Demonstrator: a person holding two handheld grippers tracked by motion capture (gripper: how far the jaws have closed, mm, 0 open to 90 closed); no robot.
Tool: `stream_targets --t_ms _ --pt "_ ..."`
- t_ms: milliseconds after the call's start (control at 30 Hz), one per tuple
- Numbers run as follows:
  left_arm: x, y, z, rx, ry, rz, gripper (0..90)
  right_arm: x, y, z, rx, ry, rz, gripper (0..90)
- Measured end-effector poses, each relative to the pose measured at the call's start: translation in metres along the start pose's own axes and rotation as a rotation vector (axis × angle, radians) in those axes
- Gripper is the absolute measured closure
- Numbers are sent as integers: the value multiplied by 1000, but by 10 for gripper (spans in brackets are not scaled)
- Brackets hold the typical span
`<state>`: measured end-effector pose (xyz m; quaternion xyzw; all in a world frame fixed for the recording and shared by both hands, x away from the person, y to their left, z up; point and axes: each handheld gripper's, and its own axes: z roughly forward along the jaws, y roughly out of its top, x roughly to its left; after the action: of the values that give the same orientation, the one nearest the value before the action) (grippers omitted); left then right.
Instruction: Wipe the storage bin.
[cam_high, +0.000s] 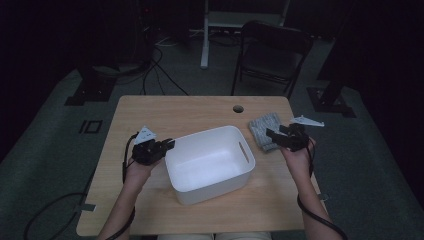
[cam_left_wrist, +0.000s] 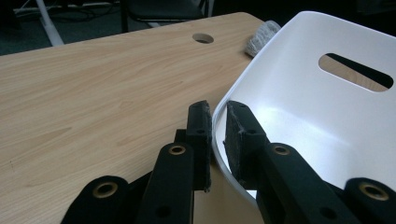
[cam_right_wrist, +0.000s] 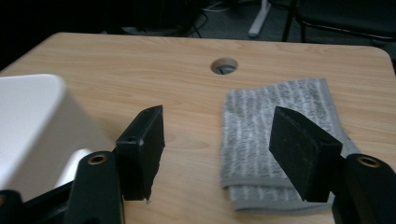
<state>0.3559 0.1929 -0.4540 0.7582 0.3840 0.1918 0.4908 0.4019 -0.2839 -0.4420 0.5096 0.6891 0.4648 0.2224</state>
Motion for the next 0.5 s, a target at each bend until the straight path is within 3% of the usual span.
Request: stream_targets --t_ms 500 --pt "4 -1 0 -12 -33 -13 802 -33 -5 57 85 -92 63 297"
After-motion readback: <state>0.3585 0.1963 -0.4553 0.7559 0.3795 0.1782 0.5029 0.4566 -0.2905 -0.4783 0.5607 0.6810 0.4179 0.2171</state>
